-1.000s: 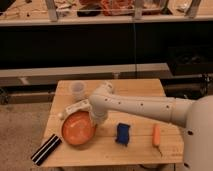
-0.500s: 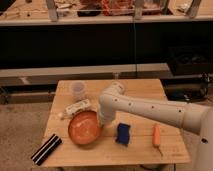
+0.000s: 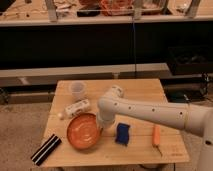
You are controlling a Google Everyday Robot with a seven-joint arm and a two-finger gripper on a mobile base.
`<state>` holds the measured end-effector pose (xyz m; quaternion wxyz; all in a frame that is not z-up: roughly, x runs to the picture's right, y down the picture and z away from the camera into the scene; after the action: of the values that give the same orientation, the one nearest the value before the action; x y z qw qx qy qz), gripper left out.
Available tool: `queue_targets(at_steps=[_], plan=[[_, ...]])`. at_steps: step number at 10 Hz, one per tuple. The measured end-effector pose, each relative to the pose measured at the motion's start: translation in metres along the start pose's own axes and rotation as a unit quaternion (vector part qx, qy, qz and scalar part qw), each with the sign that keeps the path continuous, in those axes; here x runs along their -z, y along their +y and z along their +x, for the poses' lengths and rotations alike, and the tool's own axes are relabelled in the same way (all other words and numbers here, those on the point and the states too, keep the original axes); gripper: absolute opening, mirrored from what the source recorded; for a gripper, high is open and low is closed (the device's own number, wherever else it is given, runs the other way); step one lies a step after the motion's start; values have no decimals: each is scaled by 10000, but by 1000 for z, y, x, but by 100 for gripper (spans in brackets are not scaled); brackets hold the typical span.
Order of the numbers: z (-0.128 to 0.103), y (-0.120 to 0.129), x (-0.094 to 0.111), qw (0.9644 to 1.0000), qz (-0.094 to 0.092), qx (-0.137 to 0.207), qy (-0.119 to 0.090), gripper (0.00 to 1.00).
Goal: Drag the ceramic bowl in a circle
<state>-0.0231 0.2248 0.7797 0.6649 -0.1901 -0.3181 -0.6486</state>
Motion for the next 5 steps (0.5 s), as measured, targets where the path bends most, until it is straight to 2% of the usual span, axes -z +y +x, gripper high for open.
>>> queue_targets(at_steps=[2,4,5], plan=[[0,-13,-2,9998,-37,187,-3,1],[-2,-36,-6,9992,-51,403,-5,1],[-2,-37,-7,9991,-64,415,13,1]])
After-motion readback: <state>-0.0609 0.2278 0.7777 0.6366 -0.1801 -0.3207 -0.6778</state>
